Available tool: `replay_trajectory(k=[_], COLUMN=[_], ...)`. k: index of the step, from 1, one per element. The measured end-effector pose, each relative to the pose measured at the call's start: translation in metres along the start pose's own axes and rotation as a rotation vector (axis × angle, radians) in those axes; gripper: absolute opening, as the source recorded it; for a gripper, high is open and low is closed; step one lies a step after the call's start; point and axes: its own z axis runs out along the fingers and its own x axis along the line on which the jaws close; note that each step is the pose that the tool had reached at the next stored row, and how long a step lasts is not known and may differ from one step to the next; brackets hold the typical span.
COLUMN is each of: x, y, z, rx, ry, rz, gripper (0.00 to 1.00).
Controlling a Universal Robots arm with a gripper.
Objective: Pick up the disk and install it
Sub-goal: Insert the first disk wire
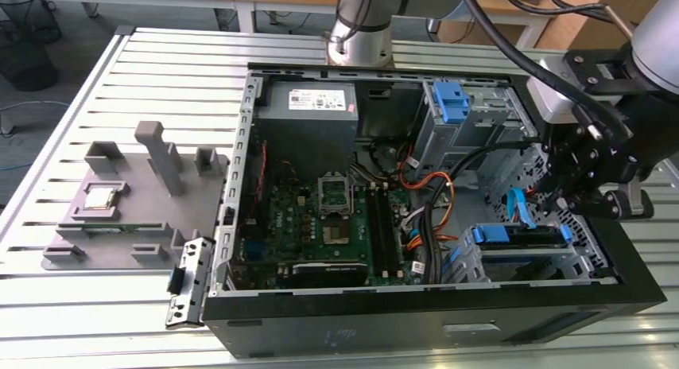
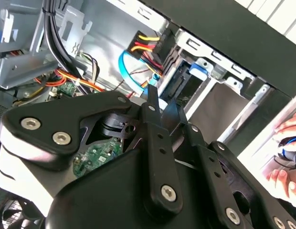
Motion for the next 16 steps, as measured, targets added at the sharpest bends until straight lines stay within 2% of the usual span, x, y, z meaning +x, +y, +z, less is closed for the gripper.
replay_trajectory(k=[5,16], x=[-0.0039,-0.0036], y=[-0.0054,-0.0093], z=[0.0017,0.002], rx=[0.0,0.0005], ry=[0.0,0.0023], rz=[0.0,0.01], gripper=[0.29,0.29])
